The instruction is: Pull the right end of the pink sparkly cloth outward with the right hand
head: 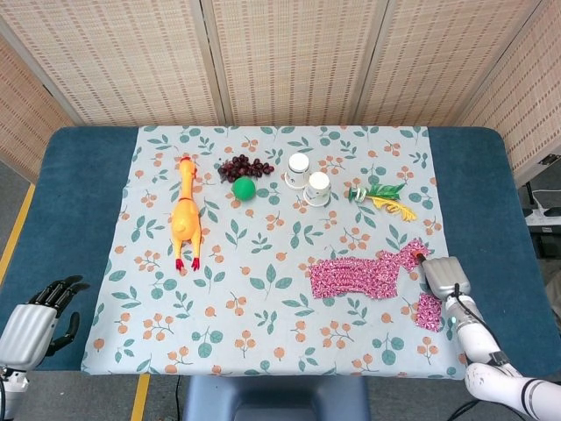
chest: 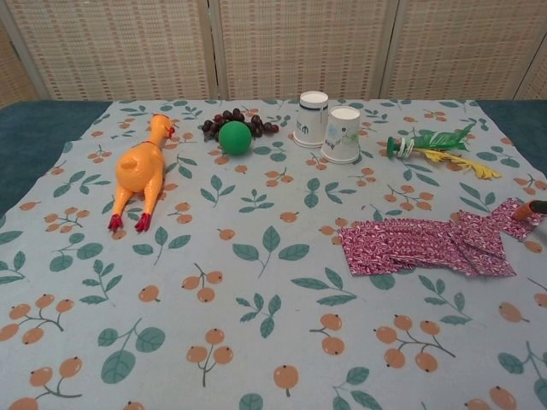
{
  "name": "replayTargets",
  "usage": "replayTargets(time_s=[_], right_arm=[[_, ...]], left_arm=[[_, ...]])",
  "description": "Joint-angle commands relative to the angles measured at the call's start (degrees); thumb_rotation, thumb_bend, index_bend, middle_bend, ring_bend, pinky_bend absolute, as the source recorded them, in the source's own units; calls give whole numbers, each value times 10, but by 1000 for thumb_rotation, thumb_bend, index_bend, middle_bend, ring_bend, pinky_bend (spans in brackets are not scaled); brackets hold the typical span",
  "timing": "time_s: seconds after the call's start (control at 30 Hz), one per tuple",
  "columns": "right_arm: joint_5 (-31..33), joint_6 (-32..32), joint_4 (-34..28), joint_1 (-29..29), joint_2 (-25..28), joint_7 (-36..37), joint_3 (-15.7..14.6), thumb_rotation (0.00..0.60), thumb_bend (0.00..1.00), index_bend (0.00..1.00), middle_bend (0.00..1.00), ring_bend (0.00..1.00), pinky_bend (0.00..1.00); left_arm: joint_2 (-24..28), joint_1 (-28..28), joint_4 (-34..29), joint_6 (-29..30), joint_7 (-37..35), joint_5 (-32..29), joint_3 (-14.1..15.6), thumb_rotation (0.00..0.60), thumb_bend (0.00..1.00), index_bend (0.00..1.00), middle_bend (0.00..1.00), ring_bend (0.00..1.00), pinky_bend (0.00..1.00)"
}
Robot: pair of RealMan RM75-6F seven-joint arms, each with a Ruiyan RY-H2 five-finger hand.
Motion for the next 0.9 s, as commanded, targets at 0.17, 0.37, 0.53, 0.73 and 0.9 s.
replayTargets(time_s=[0.17,0.37,0.53,0.73,0.9], right_arm=[[21,3,13,3,1,-3,4,600,1000,152,804,815,938],[-15,57,-10,-9,14,29,18,600,1000,151,804,814,938],[-109,150,-68,-43,41,69,10,600,1000,151,804,813,938],[-288,298,-68,-105,43,203,-24,600,696,130,575,481,836],[-374,399,13,-140,12,276,-31,600,264,64,118,36,527]], left_arm=[[-1,-1,0,-1,1,-1,0,600,594,238,183,212,415],[-1,-1,0,-1,2,1,0,600,594,239,182,212,415],[-2,-1,1,-2,4,0,0,600,594,238,183,212,415],[-3,-2,1,-3,9,1,2,600,594,239,183,212,415],[-4,-2,1,-5,13,0,2,600,594,238,183,212,415]])
